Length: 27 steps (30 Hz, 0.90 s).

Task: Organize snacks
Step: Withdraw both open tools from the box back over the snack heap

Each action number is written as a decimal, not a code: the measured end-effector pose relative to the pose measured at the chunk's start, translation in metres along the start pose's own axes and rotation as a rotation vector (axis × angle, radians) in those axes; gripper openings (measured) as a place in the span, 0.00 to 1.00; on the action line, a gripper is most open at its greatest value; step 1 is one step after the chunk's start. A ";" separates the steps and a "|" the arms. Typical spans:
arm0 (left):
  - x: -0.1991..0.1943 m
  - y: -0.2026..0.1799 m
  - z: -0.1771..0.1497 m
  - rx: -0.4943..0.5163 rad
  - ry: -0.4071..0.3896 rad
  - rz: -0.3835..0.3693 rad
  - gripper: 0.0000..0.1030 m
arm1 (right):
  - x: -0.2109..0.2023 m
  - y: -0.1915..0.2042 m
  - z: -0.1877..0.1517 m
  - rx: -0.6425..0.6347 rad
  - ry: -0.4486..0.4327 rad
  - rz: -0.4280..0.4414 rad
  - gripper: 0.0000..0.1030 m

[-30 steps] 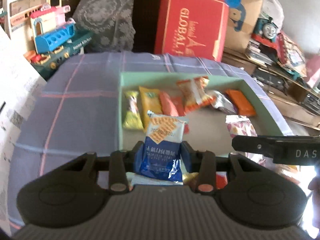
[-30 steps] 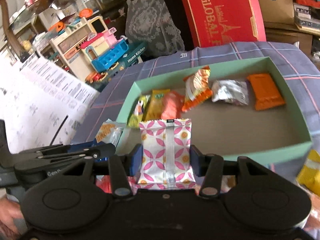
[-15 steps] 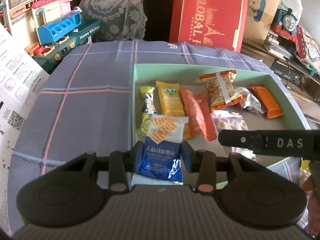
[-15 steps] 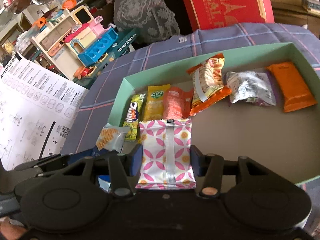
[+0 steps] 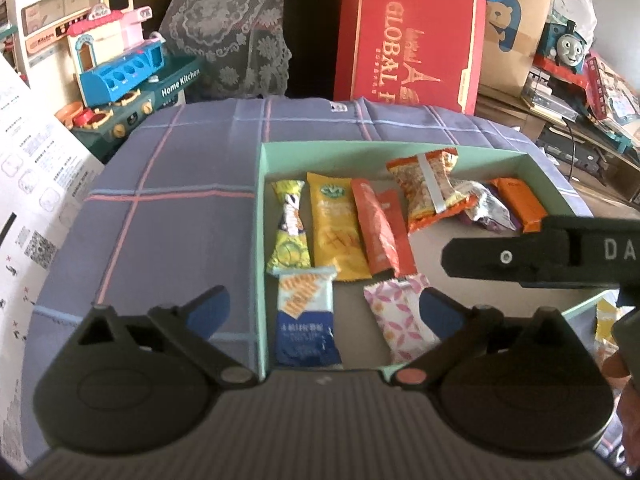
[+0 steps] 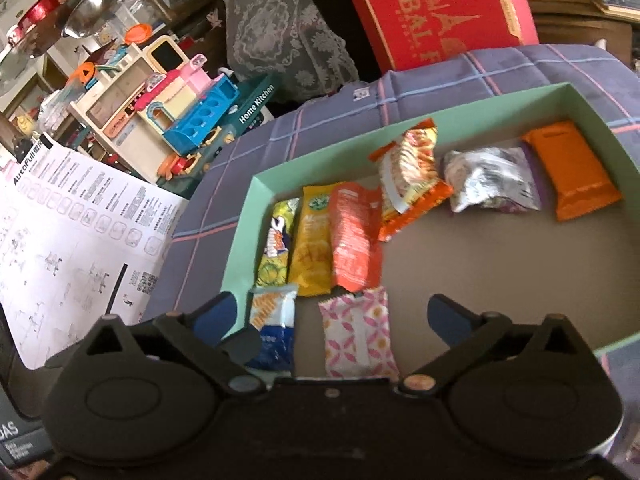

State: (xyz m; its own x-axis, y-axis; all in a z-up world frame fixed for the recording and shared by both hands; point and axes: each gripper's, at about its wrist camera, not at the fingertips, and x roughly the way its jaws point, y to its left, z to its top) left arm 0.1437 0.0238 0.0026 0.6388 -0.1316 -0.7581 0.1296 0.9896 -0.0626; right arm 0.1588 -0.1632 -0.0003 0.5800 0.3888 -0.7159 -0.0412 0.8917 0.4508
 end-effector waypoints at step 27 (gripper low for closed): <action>-0.045 0.025 -0.071 -0.008 0.067 0.038 1.00 | -0.062 -0.014 -0.070 -0.013 0.027 -0.021 1.00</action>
State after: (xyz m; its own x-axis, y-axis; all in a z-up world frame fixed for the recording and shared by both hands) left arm 0.0637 0.0582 -0.0109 0.5912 -0.0903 -0.8014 0.1001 0.9942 -0.0382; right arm 0.0662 -0.1835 0.0001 0.5584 0.3757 -0.7396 -0.0395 0.9026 0.4287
